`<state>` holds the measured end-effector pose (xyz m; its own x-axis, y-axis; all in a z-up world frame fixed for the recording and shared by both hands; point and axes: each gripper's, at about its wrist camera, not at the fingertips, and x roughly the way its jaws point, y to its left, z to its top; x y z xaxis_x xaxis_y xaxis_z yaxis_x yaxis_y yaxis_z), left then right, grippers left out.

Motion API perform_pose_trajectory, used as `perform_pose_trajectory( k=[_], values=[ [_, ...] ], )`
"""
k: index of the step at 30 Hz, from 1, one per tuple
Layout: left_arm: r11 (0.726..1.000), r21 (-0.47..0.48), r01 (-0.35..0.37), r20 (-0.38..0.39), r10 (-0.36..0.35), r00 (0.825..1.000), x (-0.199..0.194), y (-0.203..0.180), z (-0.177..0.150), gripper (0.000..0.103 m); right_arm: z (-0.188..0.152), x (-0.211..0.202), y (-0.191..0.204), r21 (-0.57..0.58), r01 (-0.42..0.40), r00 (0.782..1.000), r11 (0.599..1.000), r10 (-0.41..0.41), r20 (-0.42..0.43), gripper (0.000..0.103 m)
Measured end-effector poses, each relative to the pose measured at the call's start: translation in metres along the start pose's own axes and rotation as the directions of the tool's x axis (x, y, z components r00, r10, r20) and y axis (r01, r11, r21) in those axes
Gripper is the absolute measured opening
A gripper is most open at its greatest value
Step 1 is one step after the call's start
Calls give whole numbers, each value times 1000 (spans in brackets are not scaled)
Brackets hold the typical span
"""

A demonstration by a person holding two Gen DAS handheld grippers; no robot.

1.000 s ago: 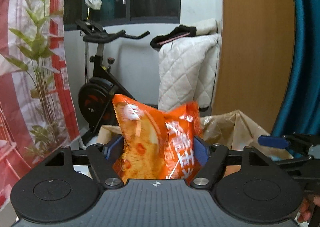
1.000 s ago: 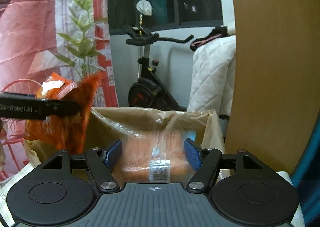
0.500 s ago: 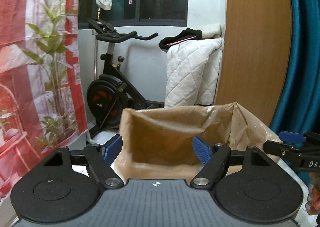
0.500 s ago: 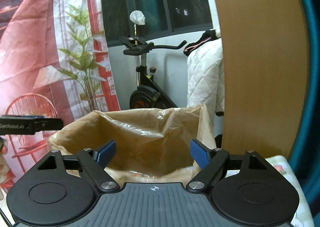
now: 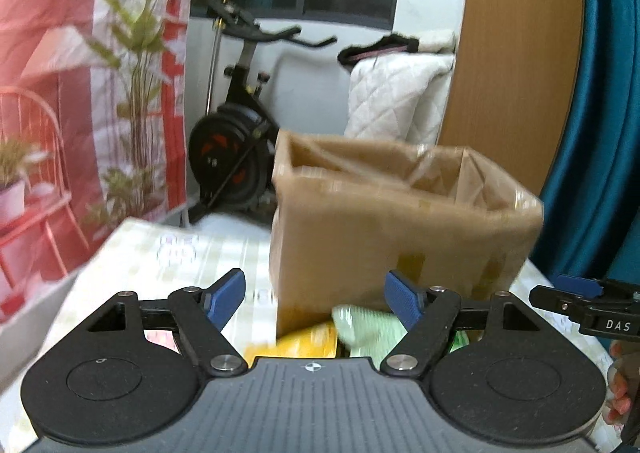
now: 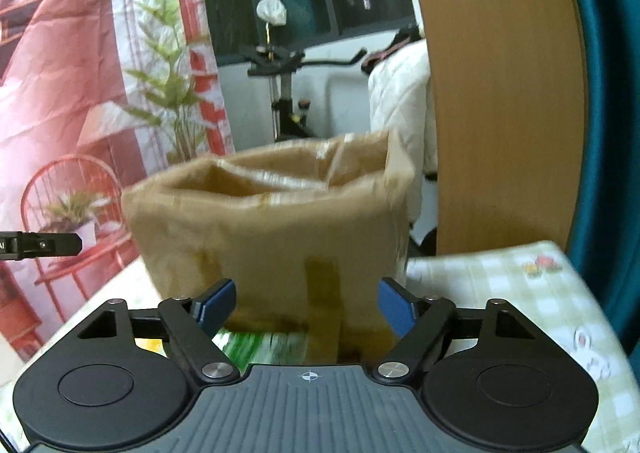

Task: Organize snacks
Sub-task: 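Move both empty tools back down to the snack pile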

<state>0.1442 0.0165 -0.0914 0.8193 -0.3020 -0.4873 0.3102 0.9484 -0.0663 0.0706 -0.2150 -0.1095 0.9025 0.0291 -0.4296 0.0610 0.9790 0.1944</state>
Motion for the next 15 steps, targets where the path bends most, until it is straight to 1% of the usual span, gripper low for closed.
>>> perform_pose_trajectory(
  k=[2, 4, 7, 15],
  values=[
    [1000, -1, -2, -27, 2, 1000, -2, 3, -12, 78, -12, -4, 4, 3, -6, 1000, 1000, 6, -22, 69],
    [1000, 2, -11, -45, 11, 999, -4, 6, -24, 77, -25, -8, 6, 3, -18, 999, 1000, 18, -49, 64],
    [1000, -18, -12, -79, 10, 997, -6, 12, -39, 74, -43, -17, 8, 1, -18, 997, 1000, 18, -80, 61],
    [998, -55, -8, -161, -1, 987, -7, 20, -80, 73, -77, -40, 11, -1, -7, 989, 1000, 7, -146, 59]
  ],
)
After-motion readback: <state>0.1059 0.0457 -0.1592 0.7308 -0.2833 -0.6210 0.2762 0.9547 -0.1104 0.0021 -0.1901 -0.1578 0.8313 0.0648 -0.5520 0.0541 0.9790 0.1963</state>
